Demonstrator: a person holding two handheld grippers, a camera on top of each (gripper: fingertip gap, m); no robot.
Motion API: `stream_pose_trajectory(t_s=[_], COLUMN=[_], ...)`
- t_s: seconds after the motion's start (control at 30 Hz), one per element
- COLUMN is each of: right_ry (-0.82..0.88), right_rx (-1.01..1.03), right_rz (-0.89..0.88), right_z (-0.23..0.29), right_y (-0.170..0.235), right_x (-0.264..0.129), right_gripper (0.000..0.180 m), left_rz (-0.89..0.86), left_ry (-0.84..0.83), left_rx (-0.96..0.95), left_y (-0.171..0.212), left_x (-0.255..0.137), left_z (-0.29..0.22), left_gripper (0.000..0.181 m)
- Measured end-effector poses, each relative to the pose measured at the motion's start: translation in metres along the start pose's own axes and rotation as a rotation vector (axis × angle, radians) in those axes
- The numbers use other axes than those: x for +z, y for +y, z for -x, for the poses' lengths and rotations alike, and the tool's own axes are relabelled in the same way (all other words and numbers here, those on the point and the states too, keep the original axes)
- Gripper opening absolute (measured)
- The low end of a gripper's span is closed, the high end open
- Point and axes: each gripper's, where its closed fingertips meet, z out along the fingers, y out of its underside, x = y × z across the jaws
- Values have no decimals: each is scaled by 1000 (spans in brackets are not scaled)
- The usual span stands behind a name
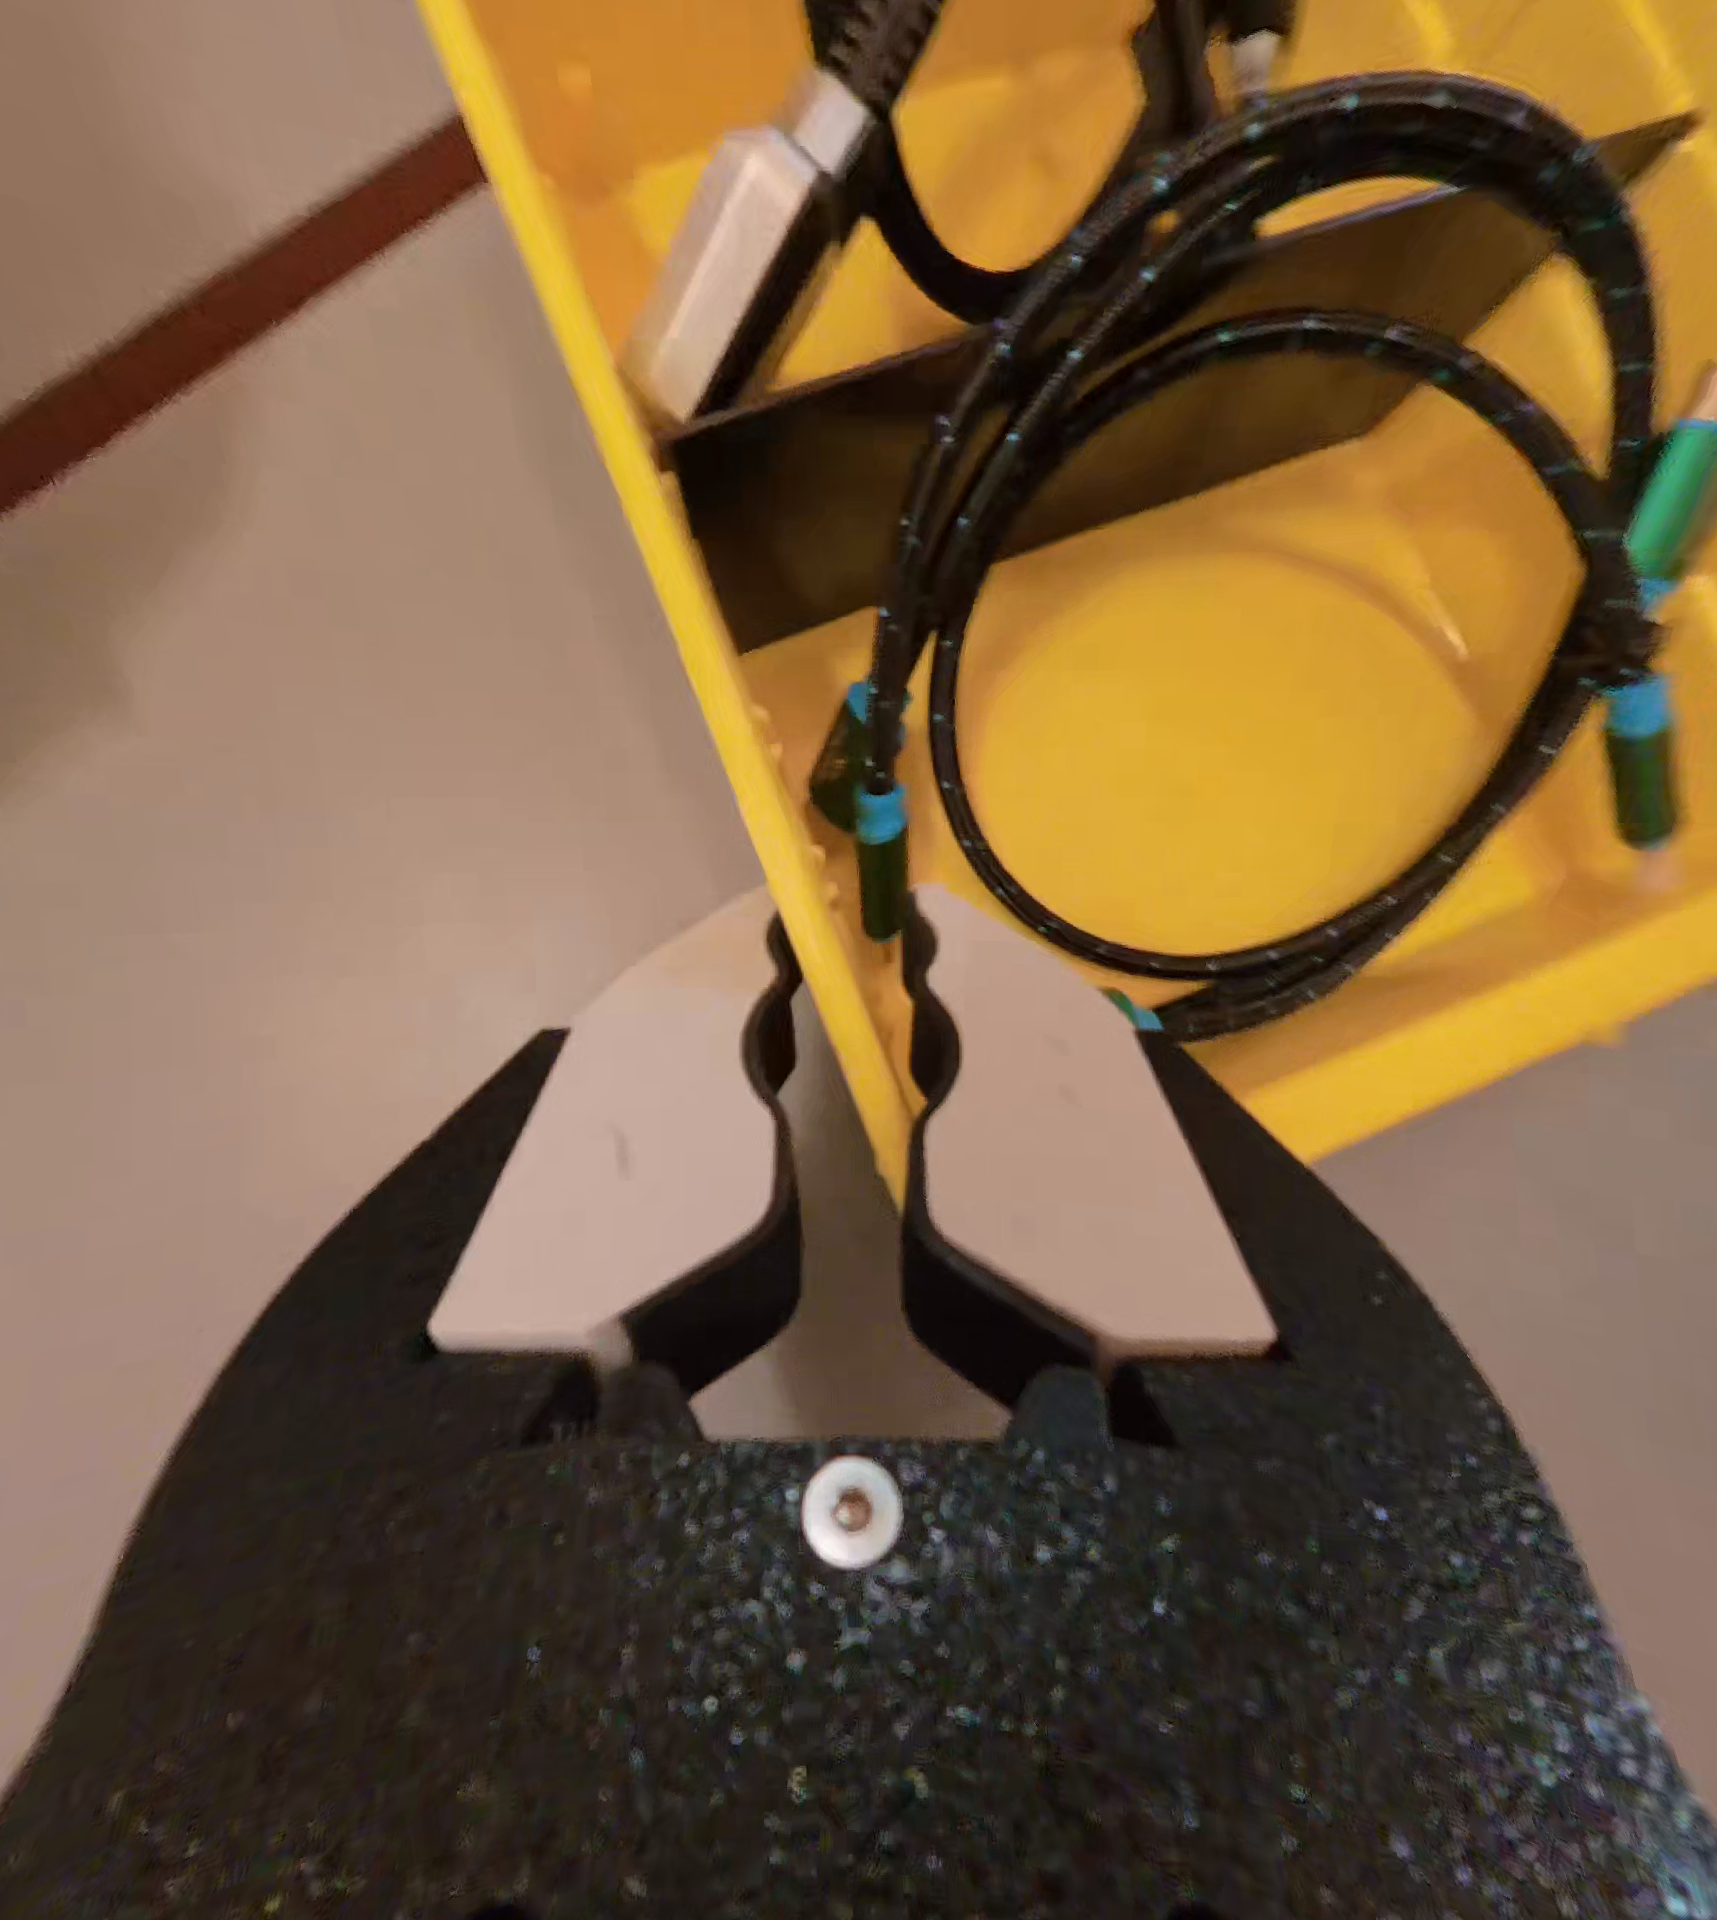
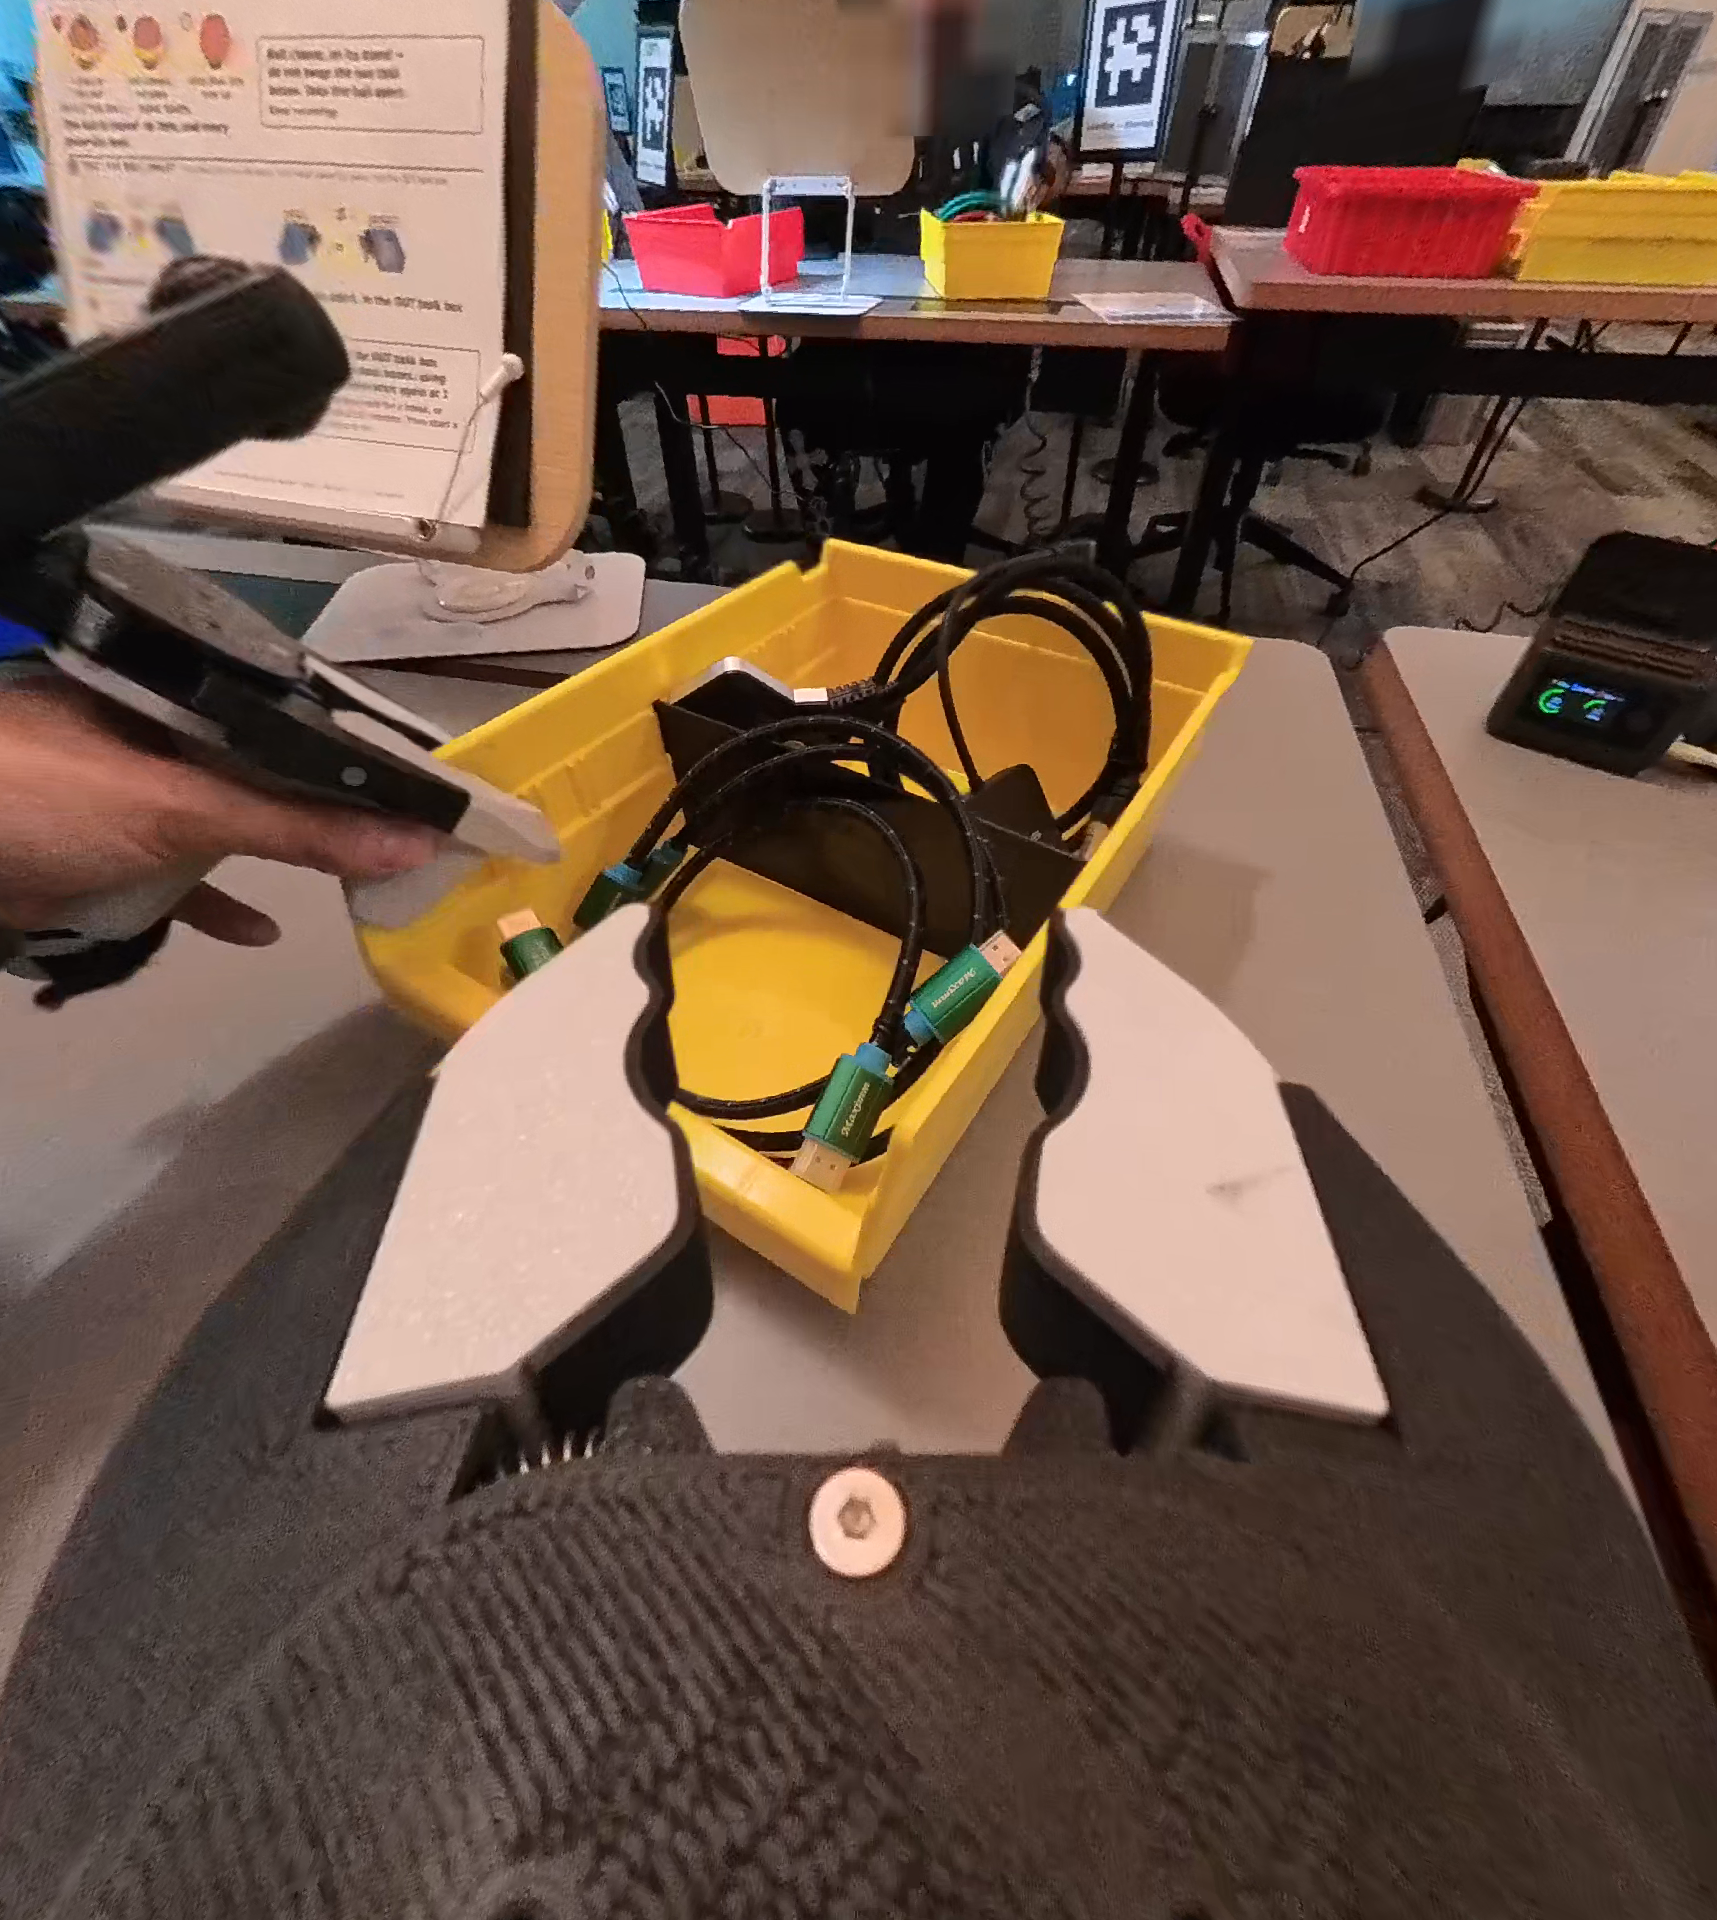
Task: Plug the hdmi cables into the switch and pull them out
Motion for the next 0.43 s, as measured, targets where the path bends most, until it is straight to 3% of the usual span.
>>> stream_pose_trajectory(t_s=[0.07,0.2,0.43], right_ry=[-4,-17,-89], right_rx=[-40,-76,-112], right_rz=[1,-24,-35], right_z=[5,14,47], right_y=[-3,-13,-22], right_x=[-2,-5,-1], right_gripper=[68,68,66], left_rz=[-6,-18,-2], left_ry=[-73,-45,12], left_rx=[31,52,135], left_y=[5,36,162], left_x=[-5,-31,-135], left_z=[10,23,61], left_gripper=[9,8,8])
